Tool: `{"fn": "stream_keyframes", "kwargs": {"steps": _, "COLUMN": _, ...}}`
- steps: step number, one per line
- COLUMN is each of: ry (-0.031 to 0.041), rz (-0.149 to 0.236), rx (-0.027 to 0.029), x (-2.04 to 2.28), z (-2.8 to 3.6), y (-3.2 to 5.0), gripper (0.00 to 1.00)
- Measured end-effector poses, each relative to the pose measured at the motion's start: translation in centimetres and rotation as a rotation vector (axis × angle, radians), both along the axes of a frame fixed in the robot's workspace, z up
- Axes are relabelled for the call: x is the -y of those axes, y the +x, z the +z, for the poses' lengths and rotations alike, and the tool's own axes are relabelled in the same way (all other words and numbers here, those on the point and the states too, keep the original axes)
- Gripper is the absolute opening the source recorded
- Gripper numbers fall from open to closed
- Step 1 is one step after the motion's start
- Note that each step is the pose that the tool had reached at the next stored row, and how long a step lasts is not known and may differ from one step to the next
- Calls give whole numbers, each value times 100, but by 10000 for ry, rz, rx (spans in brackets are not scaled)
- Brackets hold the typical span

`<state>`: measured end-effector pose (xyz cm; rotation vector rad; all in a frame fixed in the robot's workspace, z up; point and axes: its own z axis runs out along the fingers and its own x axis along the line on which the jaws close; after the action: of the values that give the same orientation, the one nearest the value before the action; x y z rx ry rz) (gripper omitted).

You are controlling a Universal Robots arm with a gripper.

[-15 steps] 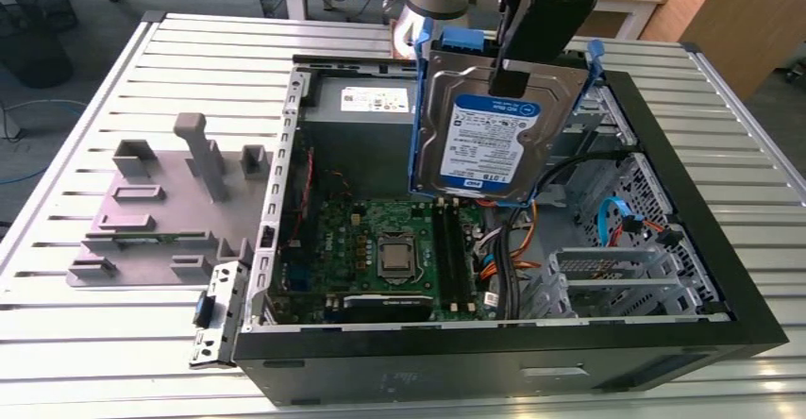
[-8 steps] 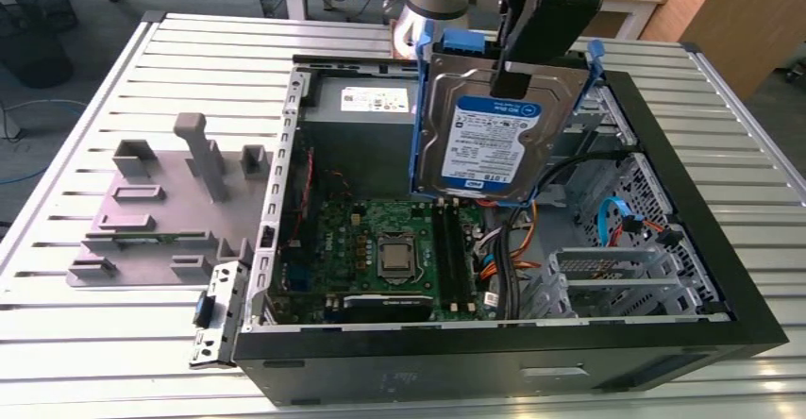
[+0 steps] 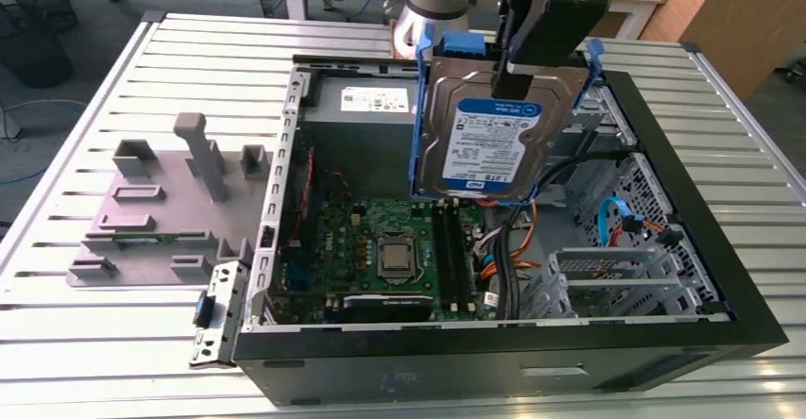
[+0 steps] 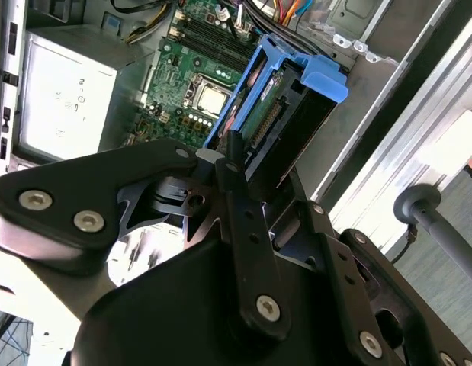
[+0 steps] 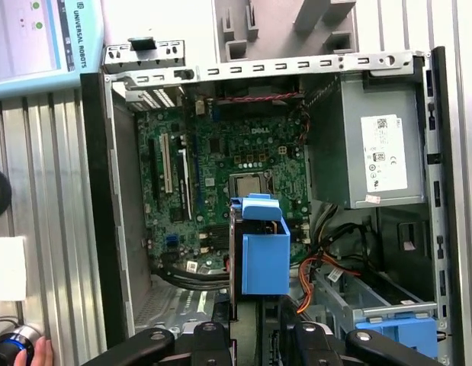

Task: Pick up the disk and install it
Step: 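Pick up the disk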

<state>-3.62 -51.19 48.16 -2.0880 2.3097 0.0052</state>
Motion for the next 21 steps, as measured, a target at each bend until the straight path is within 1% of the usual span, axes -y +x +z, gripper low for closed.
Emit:
{"fn": "stream_keyframes", "kwargs": {"steps": 6, "ry": -1, "rz": -31, "rx": 0, "x": 55, "z": -2, "y": 7, "gripper": 35}}
{"fn": "stream_keyframes", "kwargs": {"steps": 11, "ry": -1, "rz": -31, "rx": -1, "x": 57, "z": -2, "y": 8, "gripper": 35}}
{"fn": "stream_keyframes", "kwargs": {"steps": 12, "ry": -2, "rz": -30, "rx": -29, "x": 58, "z": -2, "y": 10, "gripper": 35}}
{"fn": "stream_keyframes", "kwargs": {"steps": 13, "ry": 0, "rz": -29, "rx": -96, "x": 58, "z": -3, "y": 11, "gripper": 35}}
{"fn": "stream_keyframes", "kwargs": {"steps": 14, "ry": -2, "rz": -31, "rx": -117, "x": 58, "z": -3, "y": 10, "gripper": 35}}
{"fn": "stream_keyframes", "kwargs": {"steps": 19, "ry": -1, "rz": -32, "rx": -119, "x": 58, "z": -3, "y": 10, "gripper": 35}}
{"fn": "stream_keyframes", "kwargs": {"steps": 21, "ry": 0, "rz": -31, "rx": -120, "x": 58, "z": -4, "y": 23, "gripper": 35}}
